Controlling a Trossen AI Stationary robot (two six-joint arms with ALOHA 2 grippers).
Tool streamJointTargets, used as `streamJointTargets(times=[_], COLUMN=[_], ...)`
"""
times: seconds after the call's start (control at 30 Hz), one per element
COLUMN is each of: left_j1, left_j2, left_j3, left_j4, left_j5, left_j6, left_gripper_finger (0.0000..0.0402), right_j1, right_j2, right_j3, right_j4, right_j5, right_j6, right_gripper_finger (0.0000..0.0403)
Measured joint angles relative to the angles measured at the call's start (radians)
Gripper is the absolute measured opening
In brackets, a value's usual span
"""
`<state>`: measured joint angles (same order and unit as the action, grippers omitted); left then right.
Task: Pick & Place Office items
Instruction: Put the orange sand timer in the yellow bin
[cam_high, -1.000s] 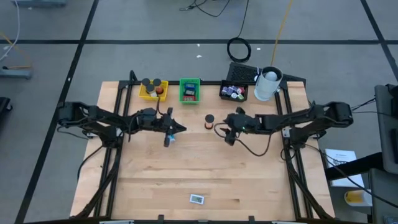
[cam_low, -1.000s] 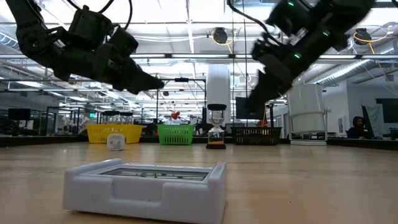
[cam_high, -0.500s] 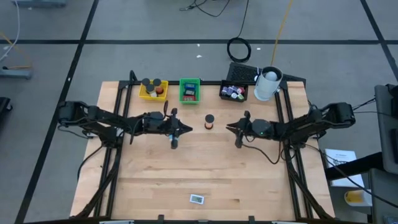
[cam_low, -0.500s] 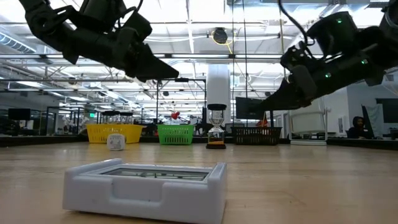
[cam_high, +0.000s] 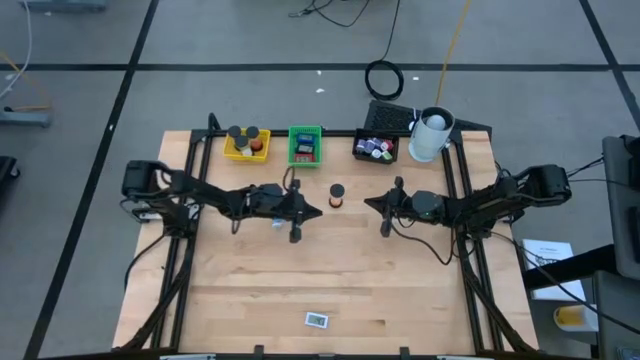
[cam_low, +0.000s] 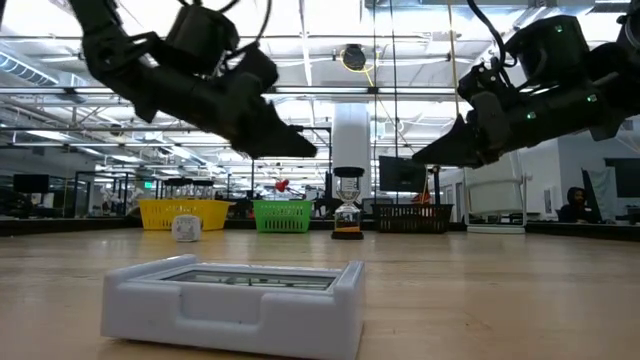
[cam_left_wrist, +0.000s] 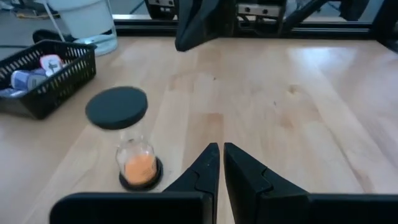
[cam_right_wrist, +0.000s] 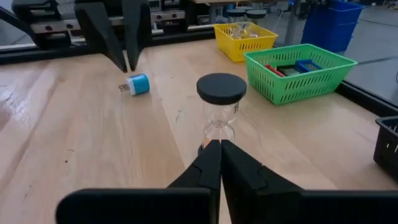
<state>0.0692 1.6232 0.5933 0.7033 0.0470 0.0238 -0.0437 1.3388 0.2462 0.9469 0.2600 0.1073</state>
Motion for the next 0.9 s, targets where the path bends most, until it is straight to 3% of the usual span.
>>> streamJointTargets(times=[0.23,0.67,0.9], left_j1=[0.000,-0.002,0.003], left_j2=[0.025,-0.001,-0.001], left_j3=[0.081,0.094,0.114], left_j4=[-0.029,-0.084,-0.092], left_j5=[-0.004,-0.004,-0.005], left_j6=[-0.015,-0.055,-0.077], left_gripper_finger=[0.0054,0.0244,0.0283], right_j1=[0.000,0.000,0.000], right_j2=[0.000,0.000,0.000], right_j3=[0.000,0.000,0.000], right_j4=[-0.002,-0.009,-0.013], right_j5=[0.000,0.000,0.000], right_j6=[0.000,0.004,0.004], right_gripper_finger=[0.0002,0.0001,0.0001])
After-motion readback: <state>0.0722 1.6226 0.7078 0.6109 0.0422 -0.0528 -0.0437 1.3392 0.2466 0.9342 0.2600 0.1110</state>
